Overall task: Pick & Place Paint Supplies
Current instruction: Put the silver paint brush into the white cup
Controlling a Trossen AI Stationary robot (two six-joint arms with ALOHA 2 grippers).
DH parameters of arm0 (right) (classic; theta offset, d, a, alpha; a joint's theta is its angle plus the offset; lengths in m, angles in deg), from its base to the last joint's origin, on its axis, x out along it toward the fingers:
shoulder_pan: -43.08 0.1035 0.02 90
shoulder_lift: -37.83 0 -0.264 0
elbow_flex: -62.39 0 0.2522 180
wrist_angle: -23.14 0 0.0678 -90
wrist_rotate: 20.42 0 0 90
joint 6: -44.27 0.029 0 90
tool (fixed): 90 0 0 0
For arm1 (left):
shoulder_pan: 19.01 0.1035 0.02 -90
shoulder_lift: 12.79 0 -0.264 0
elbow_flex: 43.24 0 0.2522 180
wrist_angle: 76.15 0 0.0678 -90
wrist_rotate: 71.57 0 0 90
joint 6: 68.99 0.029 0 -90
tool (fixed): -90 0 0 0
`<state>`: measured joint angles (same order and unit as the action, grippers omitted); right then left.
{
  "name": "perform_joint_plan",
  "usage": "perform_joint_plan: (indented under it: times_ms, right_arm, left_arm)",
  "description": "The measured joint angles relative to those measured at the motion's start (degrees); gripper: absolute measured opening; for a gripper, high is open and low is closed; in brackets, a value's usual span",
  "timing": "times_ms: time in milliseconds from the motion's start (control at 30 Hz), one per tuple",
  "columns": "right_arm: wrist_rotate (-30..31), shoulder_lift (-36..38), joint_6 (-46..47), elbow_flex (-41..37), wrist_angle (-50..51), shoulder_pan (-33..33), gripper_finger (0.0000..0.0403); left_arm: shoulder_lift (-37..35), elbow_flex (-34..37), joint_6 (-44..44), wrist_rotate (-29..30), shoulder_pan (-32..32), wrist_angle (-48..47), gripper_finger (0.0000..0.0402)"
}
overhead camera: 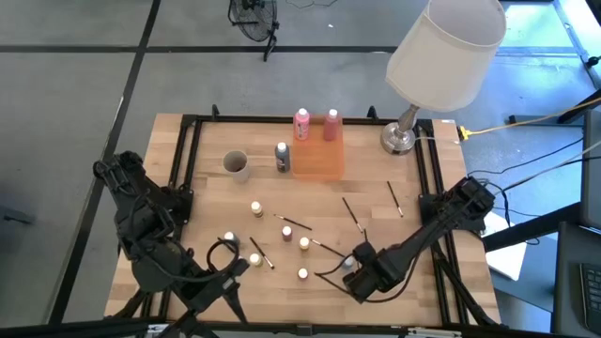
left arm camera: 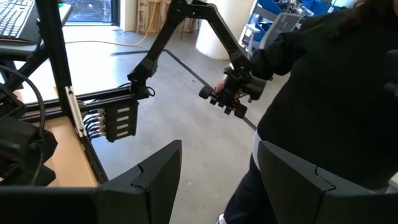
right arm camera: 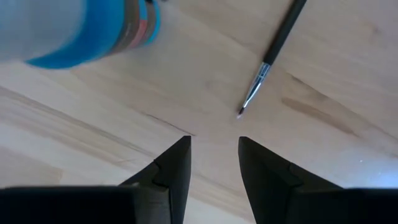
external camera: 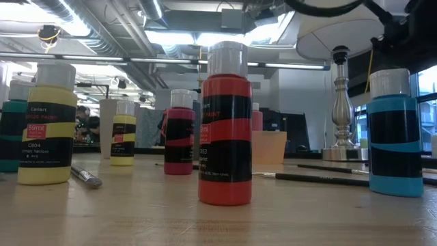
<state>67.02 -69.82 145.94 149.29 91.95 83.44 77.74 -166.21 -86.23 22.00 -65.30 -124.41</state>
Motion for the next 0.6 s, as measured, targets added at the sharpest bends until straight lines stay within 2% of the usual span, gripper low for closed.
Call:
perform_joint_plan:
  times_ms: [600]
  right_arm:
    - [-1.95,-2.91,-2.06,0.02,-0.64,-0.56,0.0137]
  left_arm:
    - [0.02,-0.02,0.0,0.63,0.02,0.02,0.0207]
